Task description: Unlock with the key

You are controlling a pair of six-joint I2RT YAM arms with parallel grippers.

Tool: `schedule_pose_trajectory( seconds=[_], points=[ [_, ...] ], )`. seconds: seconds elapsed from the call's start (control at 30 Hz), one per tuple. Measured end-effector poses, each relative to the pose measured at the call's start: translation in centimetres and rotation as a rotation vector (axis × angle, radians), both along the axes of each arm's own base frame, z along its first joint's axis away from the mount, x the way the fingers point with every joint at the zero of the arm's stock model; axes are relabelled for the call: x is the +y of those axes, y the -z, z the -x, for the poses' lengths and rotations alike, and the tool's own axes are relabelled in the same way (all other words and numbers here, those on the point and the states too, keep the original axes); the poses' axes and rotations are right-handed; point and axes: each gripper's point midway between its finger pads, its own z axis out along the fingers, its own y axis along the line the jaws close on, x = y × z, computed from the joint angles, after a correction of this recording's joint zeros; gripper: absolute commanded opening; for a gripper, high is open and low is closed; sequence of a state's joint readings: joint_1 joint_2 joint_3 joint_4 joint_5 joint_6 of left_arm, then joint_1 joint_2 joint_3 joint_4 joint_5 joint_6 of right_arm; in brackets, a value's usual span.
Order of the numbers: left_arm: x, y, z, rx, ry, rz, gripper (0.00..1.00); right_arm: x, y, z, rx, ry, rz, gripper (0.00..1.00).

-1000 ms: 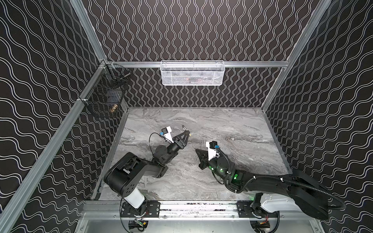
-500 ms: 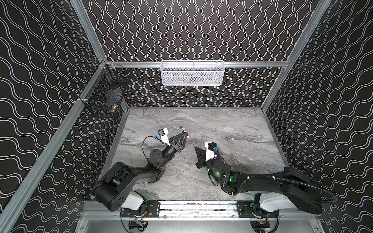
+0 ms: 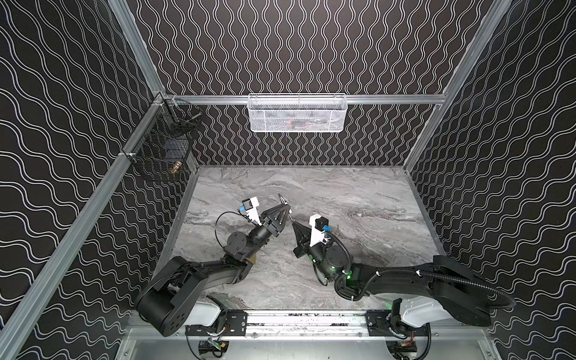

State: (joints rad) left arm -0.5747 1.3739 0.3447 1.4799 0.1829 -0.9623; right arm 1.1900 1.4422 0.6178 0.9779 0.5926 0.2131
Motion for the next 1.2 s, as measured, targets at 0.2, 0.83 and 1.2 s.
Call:
schedule_pose_trajectory(
  seconds=[0.2, 0.83, 1.2],
  points=[
    [0.1, 0.0, -0.1, 0.001, -0.006, 0.002, 0.0, 0.4, -0.2, -0.4, -0.008, 0.006, 0.008, 0.0],
    [0.3, -0.3, 0.1, -0.005, -0.01, 0.007, 0.0, -0.2, 0.8, -0.9, 0.01, 0.025, 0.057, 0.0],
    [0.3, -0.2, 0.1, -0.004, -0.01, 0.006, 0.0, -0.8, 0.4, -1.3, -0.015, 0.065, 0.094, 0.0]
  ],
)
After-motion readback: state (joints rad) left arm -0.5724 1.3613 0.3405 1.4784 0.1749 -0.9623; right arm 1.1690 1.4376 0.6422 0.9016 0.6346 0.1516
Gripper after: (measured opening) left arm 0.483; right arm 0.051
